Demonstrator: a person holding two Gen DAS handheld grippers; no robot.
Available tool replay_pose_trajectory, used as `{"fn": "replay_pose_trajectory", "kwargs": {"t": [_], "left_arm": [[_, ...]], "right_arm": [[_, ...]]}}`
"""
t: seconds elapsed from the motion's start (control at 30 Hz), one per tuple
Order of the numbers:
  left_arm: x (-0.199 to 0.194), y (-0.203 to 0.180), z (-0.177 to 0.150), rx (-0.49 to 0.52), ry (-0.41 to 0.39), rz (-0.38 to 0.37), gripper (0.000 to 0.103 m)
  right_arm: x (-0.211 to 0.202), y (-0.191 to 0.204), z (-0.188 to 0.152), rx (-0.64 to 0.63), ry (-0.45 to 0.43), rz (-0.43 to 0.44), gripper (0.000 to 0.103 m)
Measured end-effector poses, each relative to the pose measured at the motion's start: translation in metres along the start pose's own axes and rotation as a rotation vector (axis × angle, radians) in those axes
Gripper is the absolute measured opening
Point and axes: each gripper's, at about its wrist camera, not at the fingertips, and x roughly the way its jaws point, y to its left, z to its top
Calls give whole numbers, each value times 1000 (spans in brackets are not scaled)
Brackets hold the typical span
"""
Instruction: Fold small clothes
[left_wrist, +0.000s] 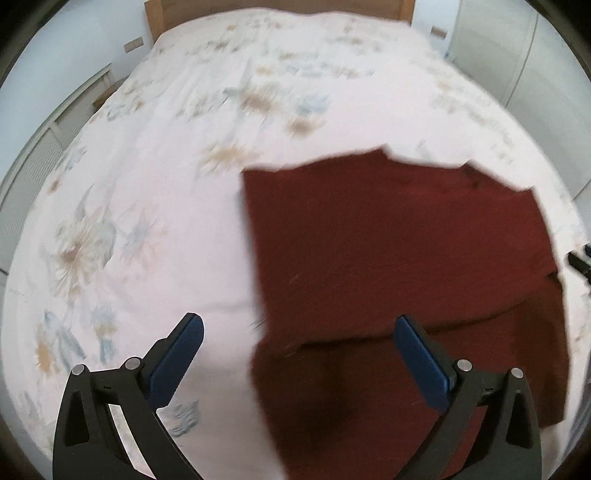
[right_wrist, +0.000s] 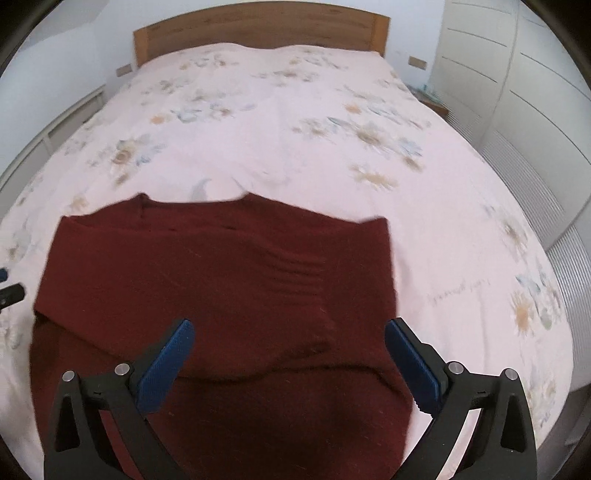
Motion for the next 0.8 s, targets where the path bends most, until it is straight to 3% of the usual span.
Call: {"fn": "replay_pose_trajectory", "kwargs": {"t": [0.17, 0.27, 0.37, 0.5, 0.67, 0.8], "left_arm": [[6, -39, 22, 38, -78, -2, 102], [30, -63, 22, 33, -32, -33, 102], [57, -75, 15, 42, 0, 1, 102], [82, -73, -1, 52, 50, 29, 102], [80, -49, -14, 83, 22, 51, 102], [83, -21, -22, 23, 38, 0, 102]], "right_arm": [[31, 41, -7, -50, 24, 18, 103], [53, 57, -20, -80, 52, 17, 103], [77, 62, -34, -89, 84, 6, 103], [83, 47, -39, -84, 62, 0, 103], [86, 8, -39, -19, 76, -43, 103], [89, -20, -45, 80, 91, 31, 102]]}}
